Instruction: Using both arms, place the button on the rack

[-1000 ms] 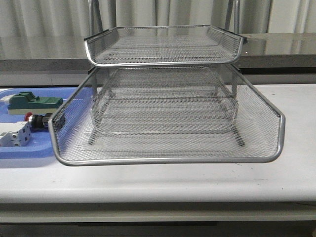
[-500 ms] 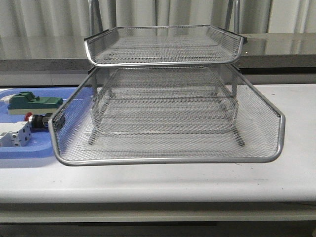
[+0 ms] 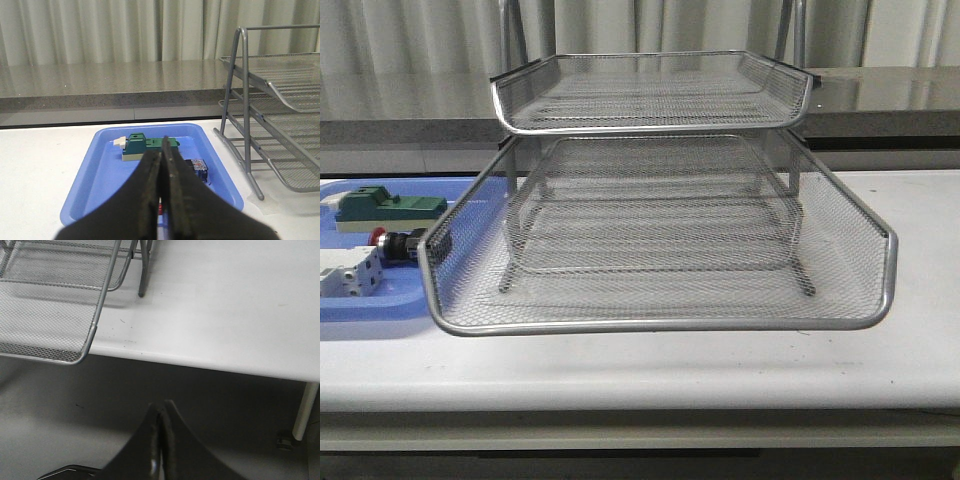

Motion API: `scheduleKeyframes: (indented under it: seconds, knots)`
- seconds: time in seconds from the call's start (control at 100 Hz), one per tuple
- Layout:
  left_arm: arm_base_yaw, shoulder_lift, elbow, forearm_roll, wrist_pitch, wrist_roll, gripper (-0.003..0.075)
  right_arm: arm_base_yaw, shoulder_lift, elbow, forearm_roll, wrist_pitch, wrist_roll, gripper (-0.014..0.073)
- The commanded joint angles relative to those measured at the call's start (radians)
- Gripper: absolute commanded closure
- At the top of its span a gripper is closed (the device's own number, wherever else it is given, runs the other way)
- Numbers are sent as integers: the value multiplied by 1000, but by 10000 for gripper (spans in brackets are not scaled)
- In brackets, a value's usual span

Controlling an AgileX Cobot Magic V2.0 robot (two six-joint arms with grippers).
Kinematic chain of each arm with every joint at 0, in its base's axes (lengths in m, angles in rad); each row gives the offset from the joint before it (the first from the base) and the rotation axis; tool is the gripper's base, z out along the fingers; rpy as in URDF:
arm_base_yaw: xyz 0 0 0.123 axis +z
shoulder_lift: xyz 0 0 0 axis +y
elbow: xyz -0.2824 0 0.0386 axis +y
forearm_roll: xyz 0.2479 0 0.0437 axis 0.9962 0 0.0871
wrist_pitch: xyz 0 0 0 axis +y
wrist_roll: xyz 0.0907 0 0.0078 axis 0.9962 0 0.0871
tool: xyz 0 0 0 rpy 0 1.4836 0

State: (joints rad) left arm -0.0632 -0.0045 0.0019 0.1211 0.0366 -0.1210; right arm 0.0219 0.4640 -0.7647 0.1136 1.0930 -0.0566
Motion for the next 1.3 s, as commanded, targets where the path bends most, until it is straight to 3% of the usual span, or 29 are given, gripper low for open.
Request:
scheduleKeyframes:
  seconds: [0.0,0.16,0.32,0.72,1.01,1.29]
  knots:
    - [-5,-32,36,-3,-87,-13,740,-5,6,-22,1,-54,1,664]
    - [-5,-14,-22,-25,-72,-13,740,-5,6,-22,1,-54,1,664]
    - [-5,70,-157,-31,47,-13,740,-5,6,-22,1,-54,1,664]
    - [-5,533,-549,-21,250,-13,740,-5,6,-22,1,-54,1,664]
    - [-5,869,-802,37,493,-11,740,-5,6,-22,1,-54,1,664]
    - [-5,1078,-896,67,509,-11,738,-5,6,-22,1,-54,1,664]
